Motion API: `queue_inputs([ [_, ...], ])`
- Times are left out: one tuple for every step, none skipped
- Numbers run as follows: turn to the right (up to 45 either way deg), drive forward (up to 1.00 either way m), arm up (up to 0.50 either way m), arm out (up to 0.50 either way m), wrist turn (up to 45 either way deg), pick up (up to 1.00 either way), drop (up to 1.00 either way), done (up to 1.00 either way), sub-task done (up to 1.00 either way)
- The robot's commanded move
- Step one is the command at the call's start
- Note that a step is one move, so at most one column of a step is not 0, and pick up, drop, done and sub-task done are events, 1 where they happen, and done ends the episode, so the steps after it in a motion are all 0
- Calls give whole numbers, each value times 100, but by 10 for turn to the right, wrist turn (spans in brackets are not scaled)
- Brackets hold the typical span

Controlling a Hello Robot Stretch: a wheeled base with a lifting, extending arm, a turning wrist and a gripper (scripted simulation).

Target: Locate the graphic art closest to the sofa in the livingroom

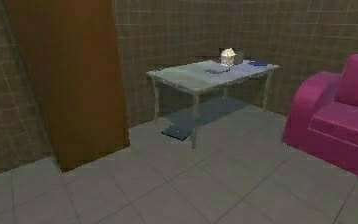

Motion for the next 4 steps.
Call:
queue_inputs([
  [0,70,0,0,0,0,0,0,0],
  [450,0,0,0,0,0,0,0,0],
  [210,0,0,0,0,0,0,0,0],
  [0,100,0,0,0,0,0,0,0],
])
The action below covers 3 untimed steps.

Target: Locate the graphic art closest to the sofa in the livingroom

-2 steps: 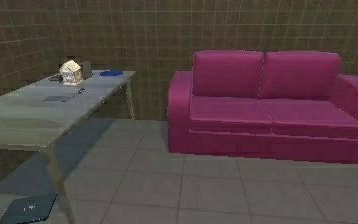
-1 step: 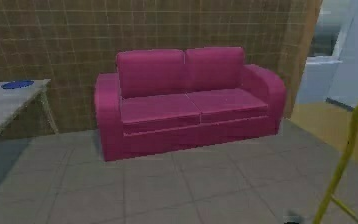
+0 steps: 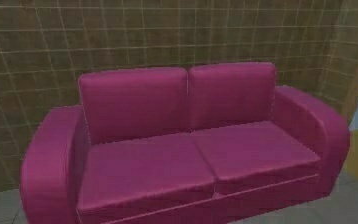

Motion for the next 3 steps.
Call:
queue_inputs([
  [60,0,0,0,0,0,0,0,0],
  [0,10,0,0,0,0,0,0,0],
  [420,0,0,0,0,0,0,0,0],
])
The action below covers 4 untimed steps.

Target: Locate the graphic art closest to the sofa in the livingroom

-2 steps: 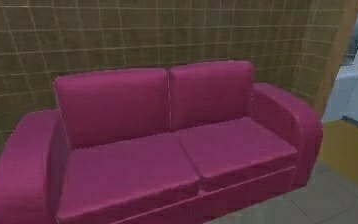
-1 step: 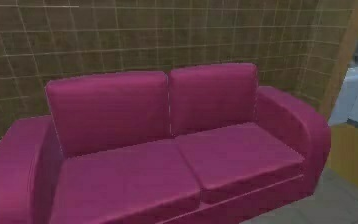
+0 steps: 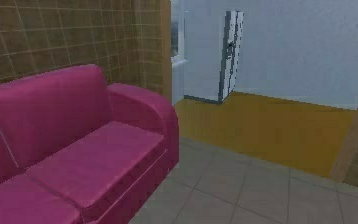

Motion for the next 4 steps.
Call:
queue_inputs([
  [0,30,0,0,0,0,0,0,0],
  [240,0,0,0,0,0,0,0,0],
  [0,75,0,0,0,0,0,0,0],
  [-450,0,0,0,0,0,0,0,0],
])
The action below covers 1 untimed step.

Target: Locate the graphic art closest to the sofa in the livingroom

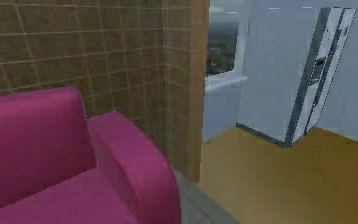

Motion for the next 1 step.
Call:
queue_inputs([
  [-450,0,0,0,0,0,0,0,0],
])
